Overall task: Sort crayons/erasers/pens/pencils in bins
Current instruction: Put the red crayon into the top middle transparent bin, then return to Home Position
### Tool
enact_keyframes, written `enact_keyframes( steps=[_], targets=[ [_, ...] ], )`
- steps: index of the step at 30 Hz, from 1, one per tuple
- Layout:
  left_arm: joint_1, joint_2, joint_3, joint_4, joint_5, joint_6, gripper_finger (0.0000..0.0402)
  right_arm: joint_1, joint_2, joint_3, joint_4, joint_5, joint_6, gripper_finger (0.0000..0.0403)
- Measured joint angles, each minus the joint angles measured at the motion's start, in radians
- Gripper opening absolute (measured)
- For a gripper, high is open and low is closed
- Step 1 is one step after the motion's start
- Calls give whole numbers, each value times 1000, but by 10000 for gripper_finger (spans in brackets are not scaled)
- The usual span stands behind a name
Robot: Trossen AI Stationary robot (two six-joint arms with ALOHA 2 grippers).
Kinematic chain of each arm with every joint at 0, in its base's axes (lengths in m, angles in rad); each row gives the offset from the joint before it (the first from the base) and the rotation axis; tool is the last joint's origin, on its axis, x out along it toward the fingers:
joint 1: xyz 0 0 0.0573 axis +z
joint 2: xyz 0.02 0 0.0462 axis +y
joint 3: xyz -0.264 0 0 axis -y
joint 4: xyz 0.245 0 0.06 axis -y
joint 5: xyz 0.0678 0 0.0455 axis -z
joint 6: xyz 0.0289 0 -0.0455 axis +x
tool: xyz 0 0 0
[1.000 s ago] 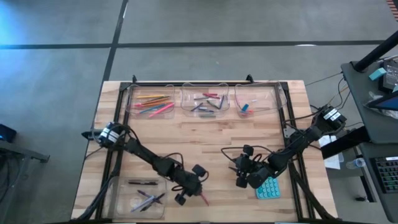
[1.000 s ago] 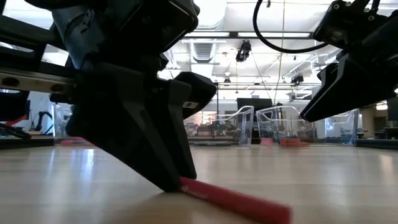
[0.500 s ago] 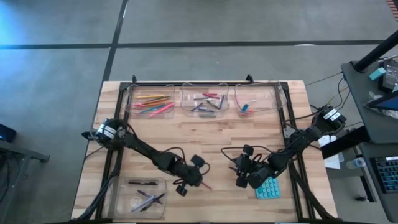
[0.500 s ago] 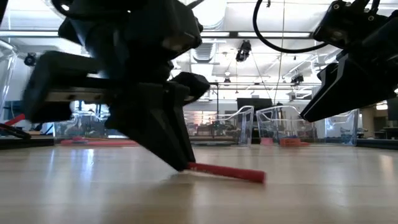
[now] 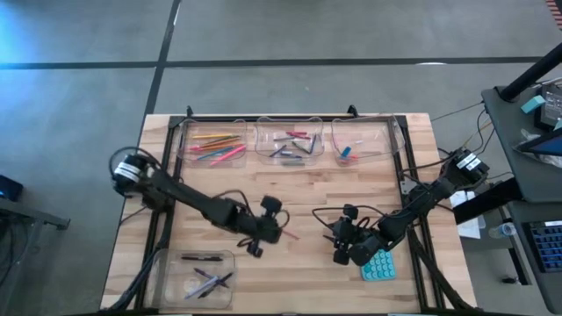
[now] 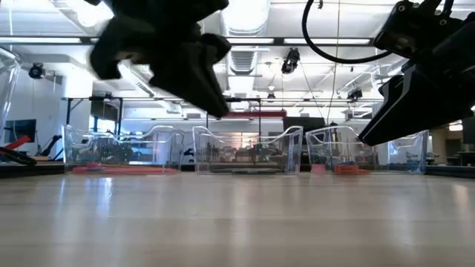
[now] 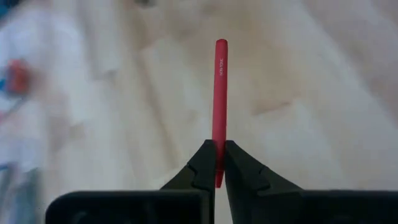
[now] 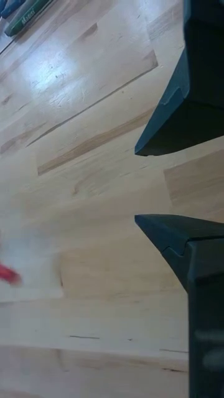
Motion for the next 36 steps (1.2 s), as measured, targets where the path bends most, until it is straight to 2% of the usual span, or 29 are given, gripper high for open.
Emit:
enact_keyframes(
  steps=[8,15,19,25,36],
  targets=[
    [197,-157,-10,-21,-10,117,2,0,0,0,1,0,0,155],
    [528,-178,-18,-13,36,133,2,0,0,0,7,0,1,155],
    [670,-162,-20,-3,116,131,2,0,0,-1,7,0,1,155],
    [724,-154,-13,30,138,130,17,0,0,-3,7,0,0,155],
    [723,-168,-8,57,124,100,155,0,0,-4,14,1,7,155]
  ],
)
